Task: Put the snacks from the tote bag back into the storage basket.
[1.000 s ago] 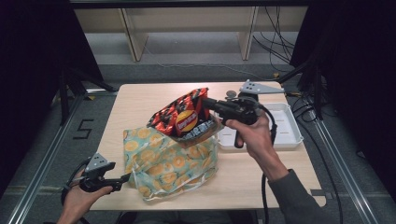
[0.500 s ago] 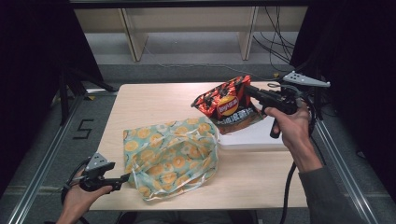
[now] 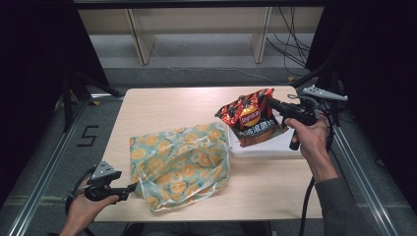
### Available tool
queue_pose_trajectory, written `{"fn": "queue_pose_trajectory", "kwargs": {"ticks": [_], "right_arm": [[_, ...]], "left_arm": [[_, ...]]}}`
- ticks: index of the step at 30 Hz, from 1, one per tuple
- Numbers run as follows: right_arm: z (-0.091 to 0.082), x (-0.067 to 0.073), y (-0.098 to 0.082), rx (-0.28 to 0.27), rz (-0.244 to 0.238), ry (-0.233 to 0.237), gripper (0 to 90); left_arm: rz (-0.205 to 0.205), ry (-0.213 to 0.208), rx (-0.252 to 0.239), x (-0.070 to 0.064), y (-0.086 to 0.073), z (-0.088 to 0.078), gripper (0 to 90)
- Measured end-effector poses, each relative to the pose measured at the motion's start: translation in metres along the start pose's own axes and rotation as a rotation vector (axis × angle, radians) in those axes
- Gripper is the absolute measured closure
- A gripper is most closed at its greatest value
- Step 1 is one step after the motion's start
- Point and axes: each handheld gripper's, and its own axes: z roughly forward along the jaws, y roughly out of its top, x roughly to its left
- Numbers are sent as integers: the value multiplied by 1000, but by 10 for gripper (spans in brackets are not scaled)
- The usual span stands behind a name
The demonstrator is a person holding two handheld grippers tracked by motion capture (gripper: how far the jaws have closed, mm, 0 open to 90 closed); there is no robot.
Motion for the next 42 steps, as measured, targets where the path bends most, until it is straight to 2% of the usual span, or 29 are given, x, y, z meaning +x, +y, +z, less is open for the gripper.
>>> {"fn": "queue_pose_trajectory", "kwargs": {"ticks": [1,3,4,6,7,9,10,11,16,21,22,23,24,25,26,27,29,30,32,33,34,36,38,39,42], "right_arm": [[1,-3,-2,-1,-16,0,900],[3,-4,-6,-4,20,-5,900],[4,-7,-8,-5,4,-4,900],[6,-8,-14,5,24,-14,900],[8,-10,-16,-6,-1,-9,900],[9,-9,-20,-3,43,-8,900],[10,-11,-22,-6,27,-12,900],[11,-11,-24,-1,44,-11,900],[14,-19,-34,-11,46,-20,900],[14,-24,-41,-15,102,-27,900],[14,-26,-43,-16,106,-35,900],[13,-28,-44,-22,110,-43,900],[13,-31,-45,-27,106,-49,900],[12,-32,-46,-23,131,-57,900],[11,-36,-47,-28,130,-64,900],[10,-37,-47,-26,150,-72,900],[9,-40,-50,-35,145,-78,900],[8,-40,-51,-35,163,-83,900],[6,-44,-52,-39,137,-102,900],[5,-44,-54,-36,165,-105,900],[5,-45,-55,-38,182,-107,900],[4,-48,-57,-37,171,-110,900],[3,-48,-58,-37,179,-123,900],[3,-50,-58,-44,166,-124,898],[2,-50,-60,-33,191,-134,891]], "left_arm": [[0,1,0,0,0,0,256],[7,0,6,1,0,-1,255],[7,1,7,1,0,-1,255],[6,0,6,1,0,-1,256],[9,1,6,1,0,-1,256],[5,-5,8,1,0,0,255],[2,-5,6,1,0,0,256],[0,-3,10,1,0,0,255],[1,-5,14,1,0,0,255],[-2,-5,11,1,0,0,255],[-14,-7,9,1,0,0,255],[-3,-8,10,2,0,0,255],[-19,-10,0,1,0,1,254],[-27,-8,-7,0,0,2,254],[-28,-5,-8,0,0,2,254],[-29,-4,-8,0,0,2,253],[-10,-11,8,2,0,0,253],[-27,-10,-8,0,0,2,253],[-27,-7,-6,0,0,2,252],[0,-14,15,2,0,0,252],[-13,-20,8,1,0,1,252],[-1,-15,11,2,0,0,252],[-28,-12,-8,1,0,2,251],[-29,-9,-9,1,0,2,251],[-15,-14,4,1,0,1,251]]}}
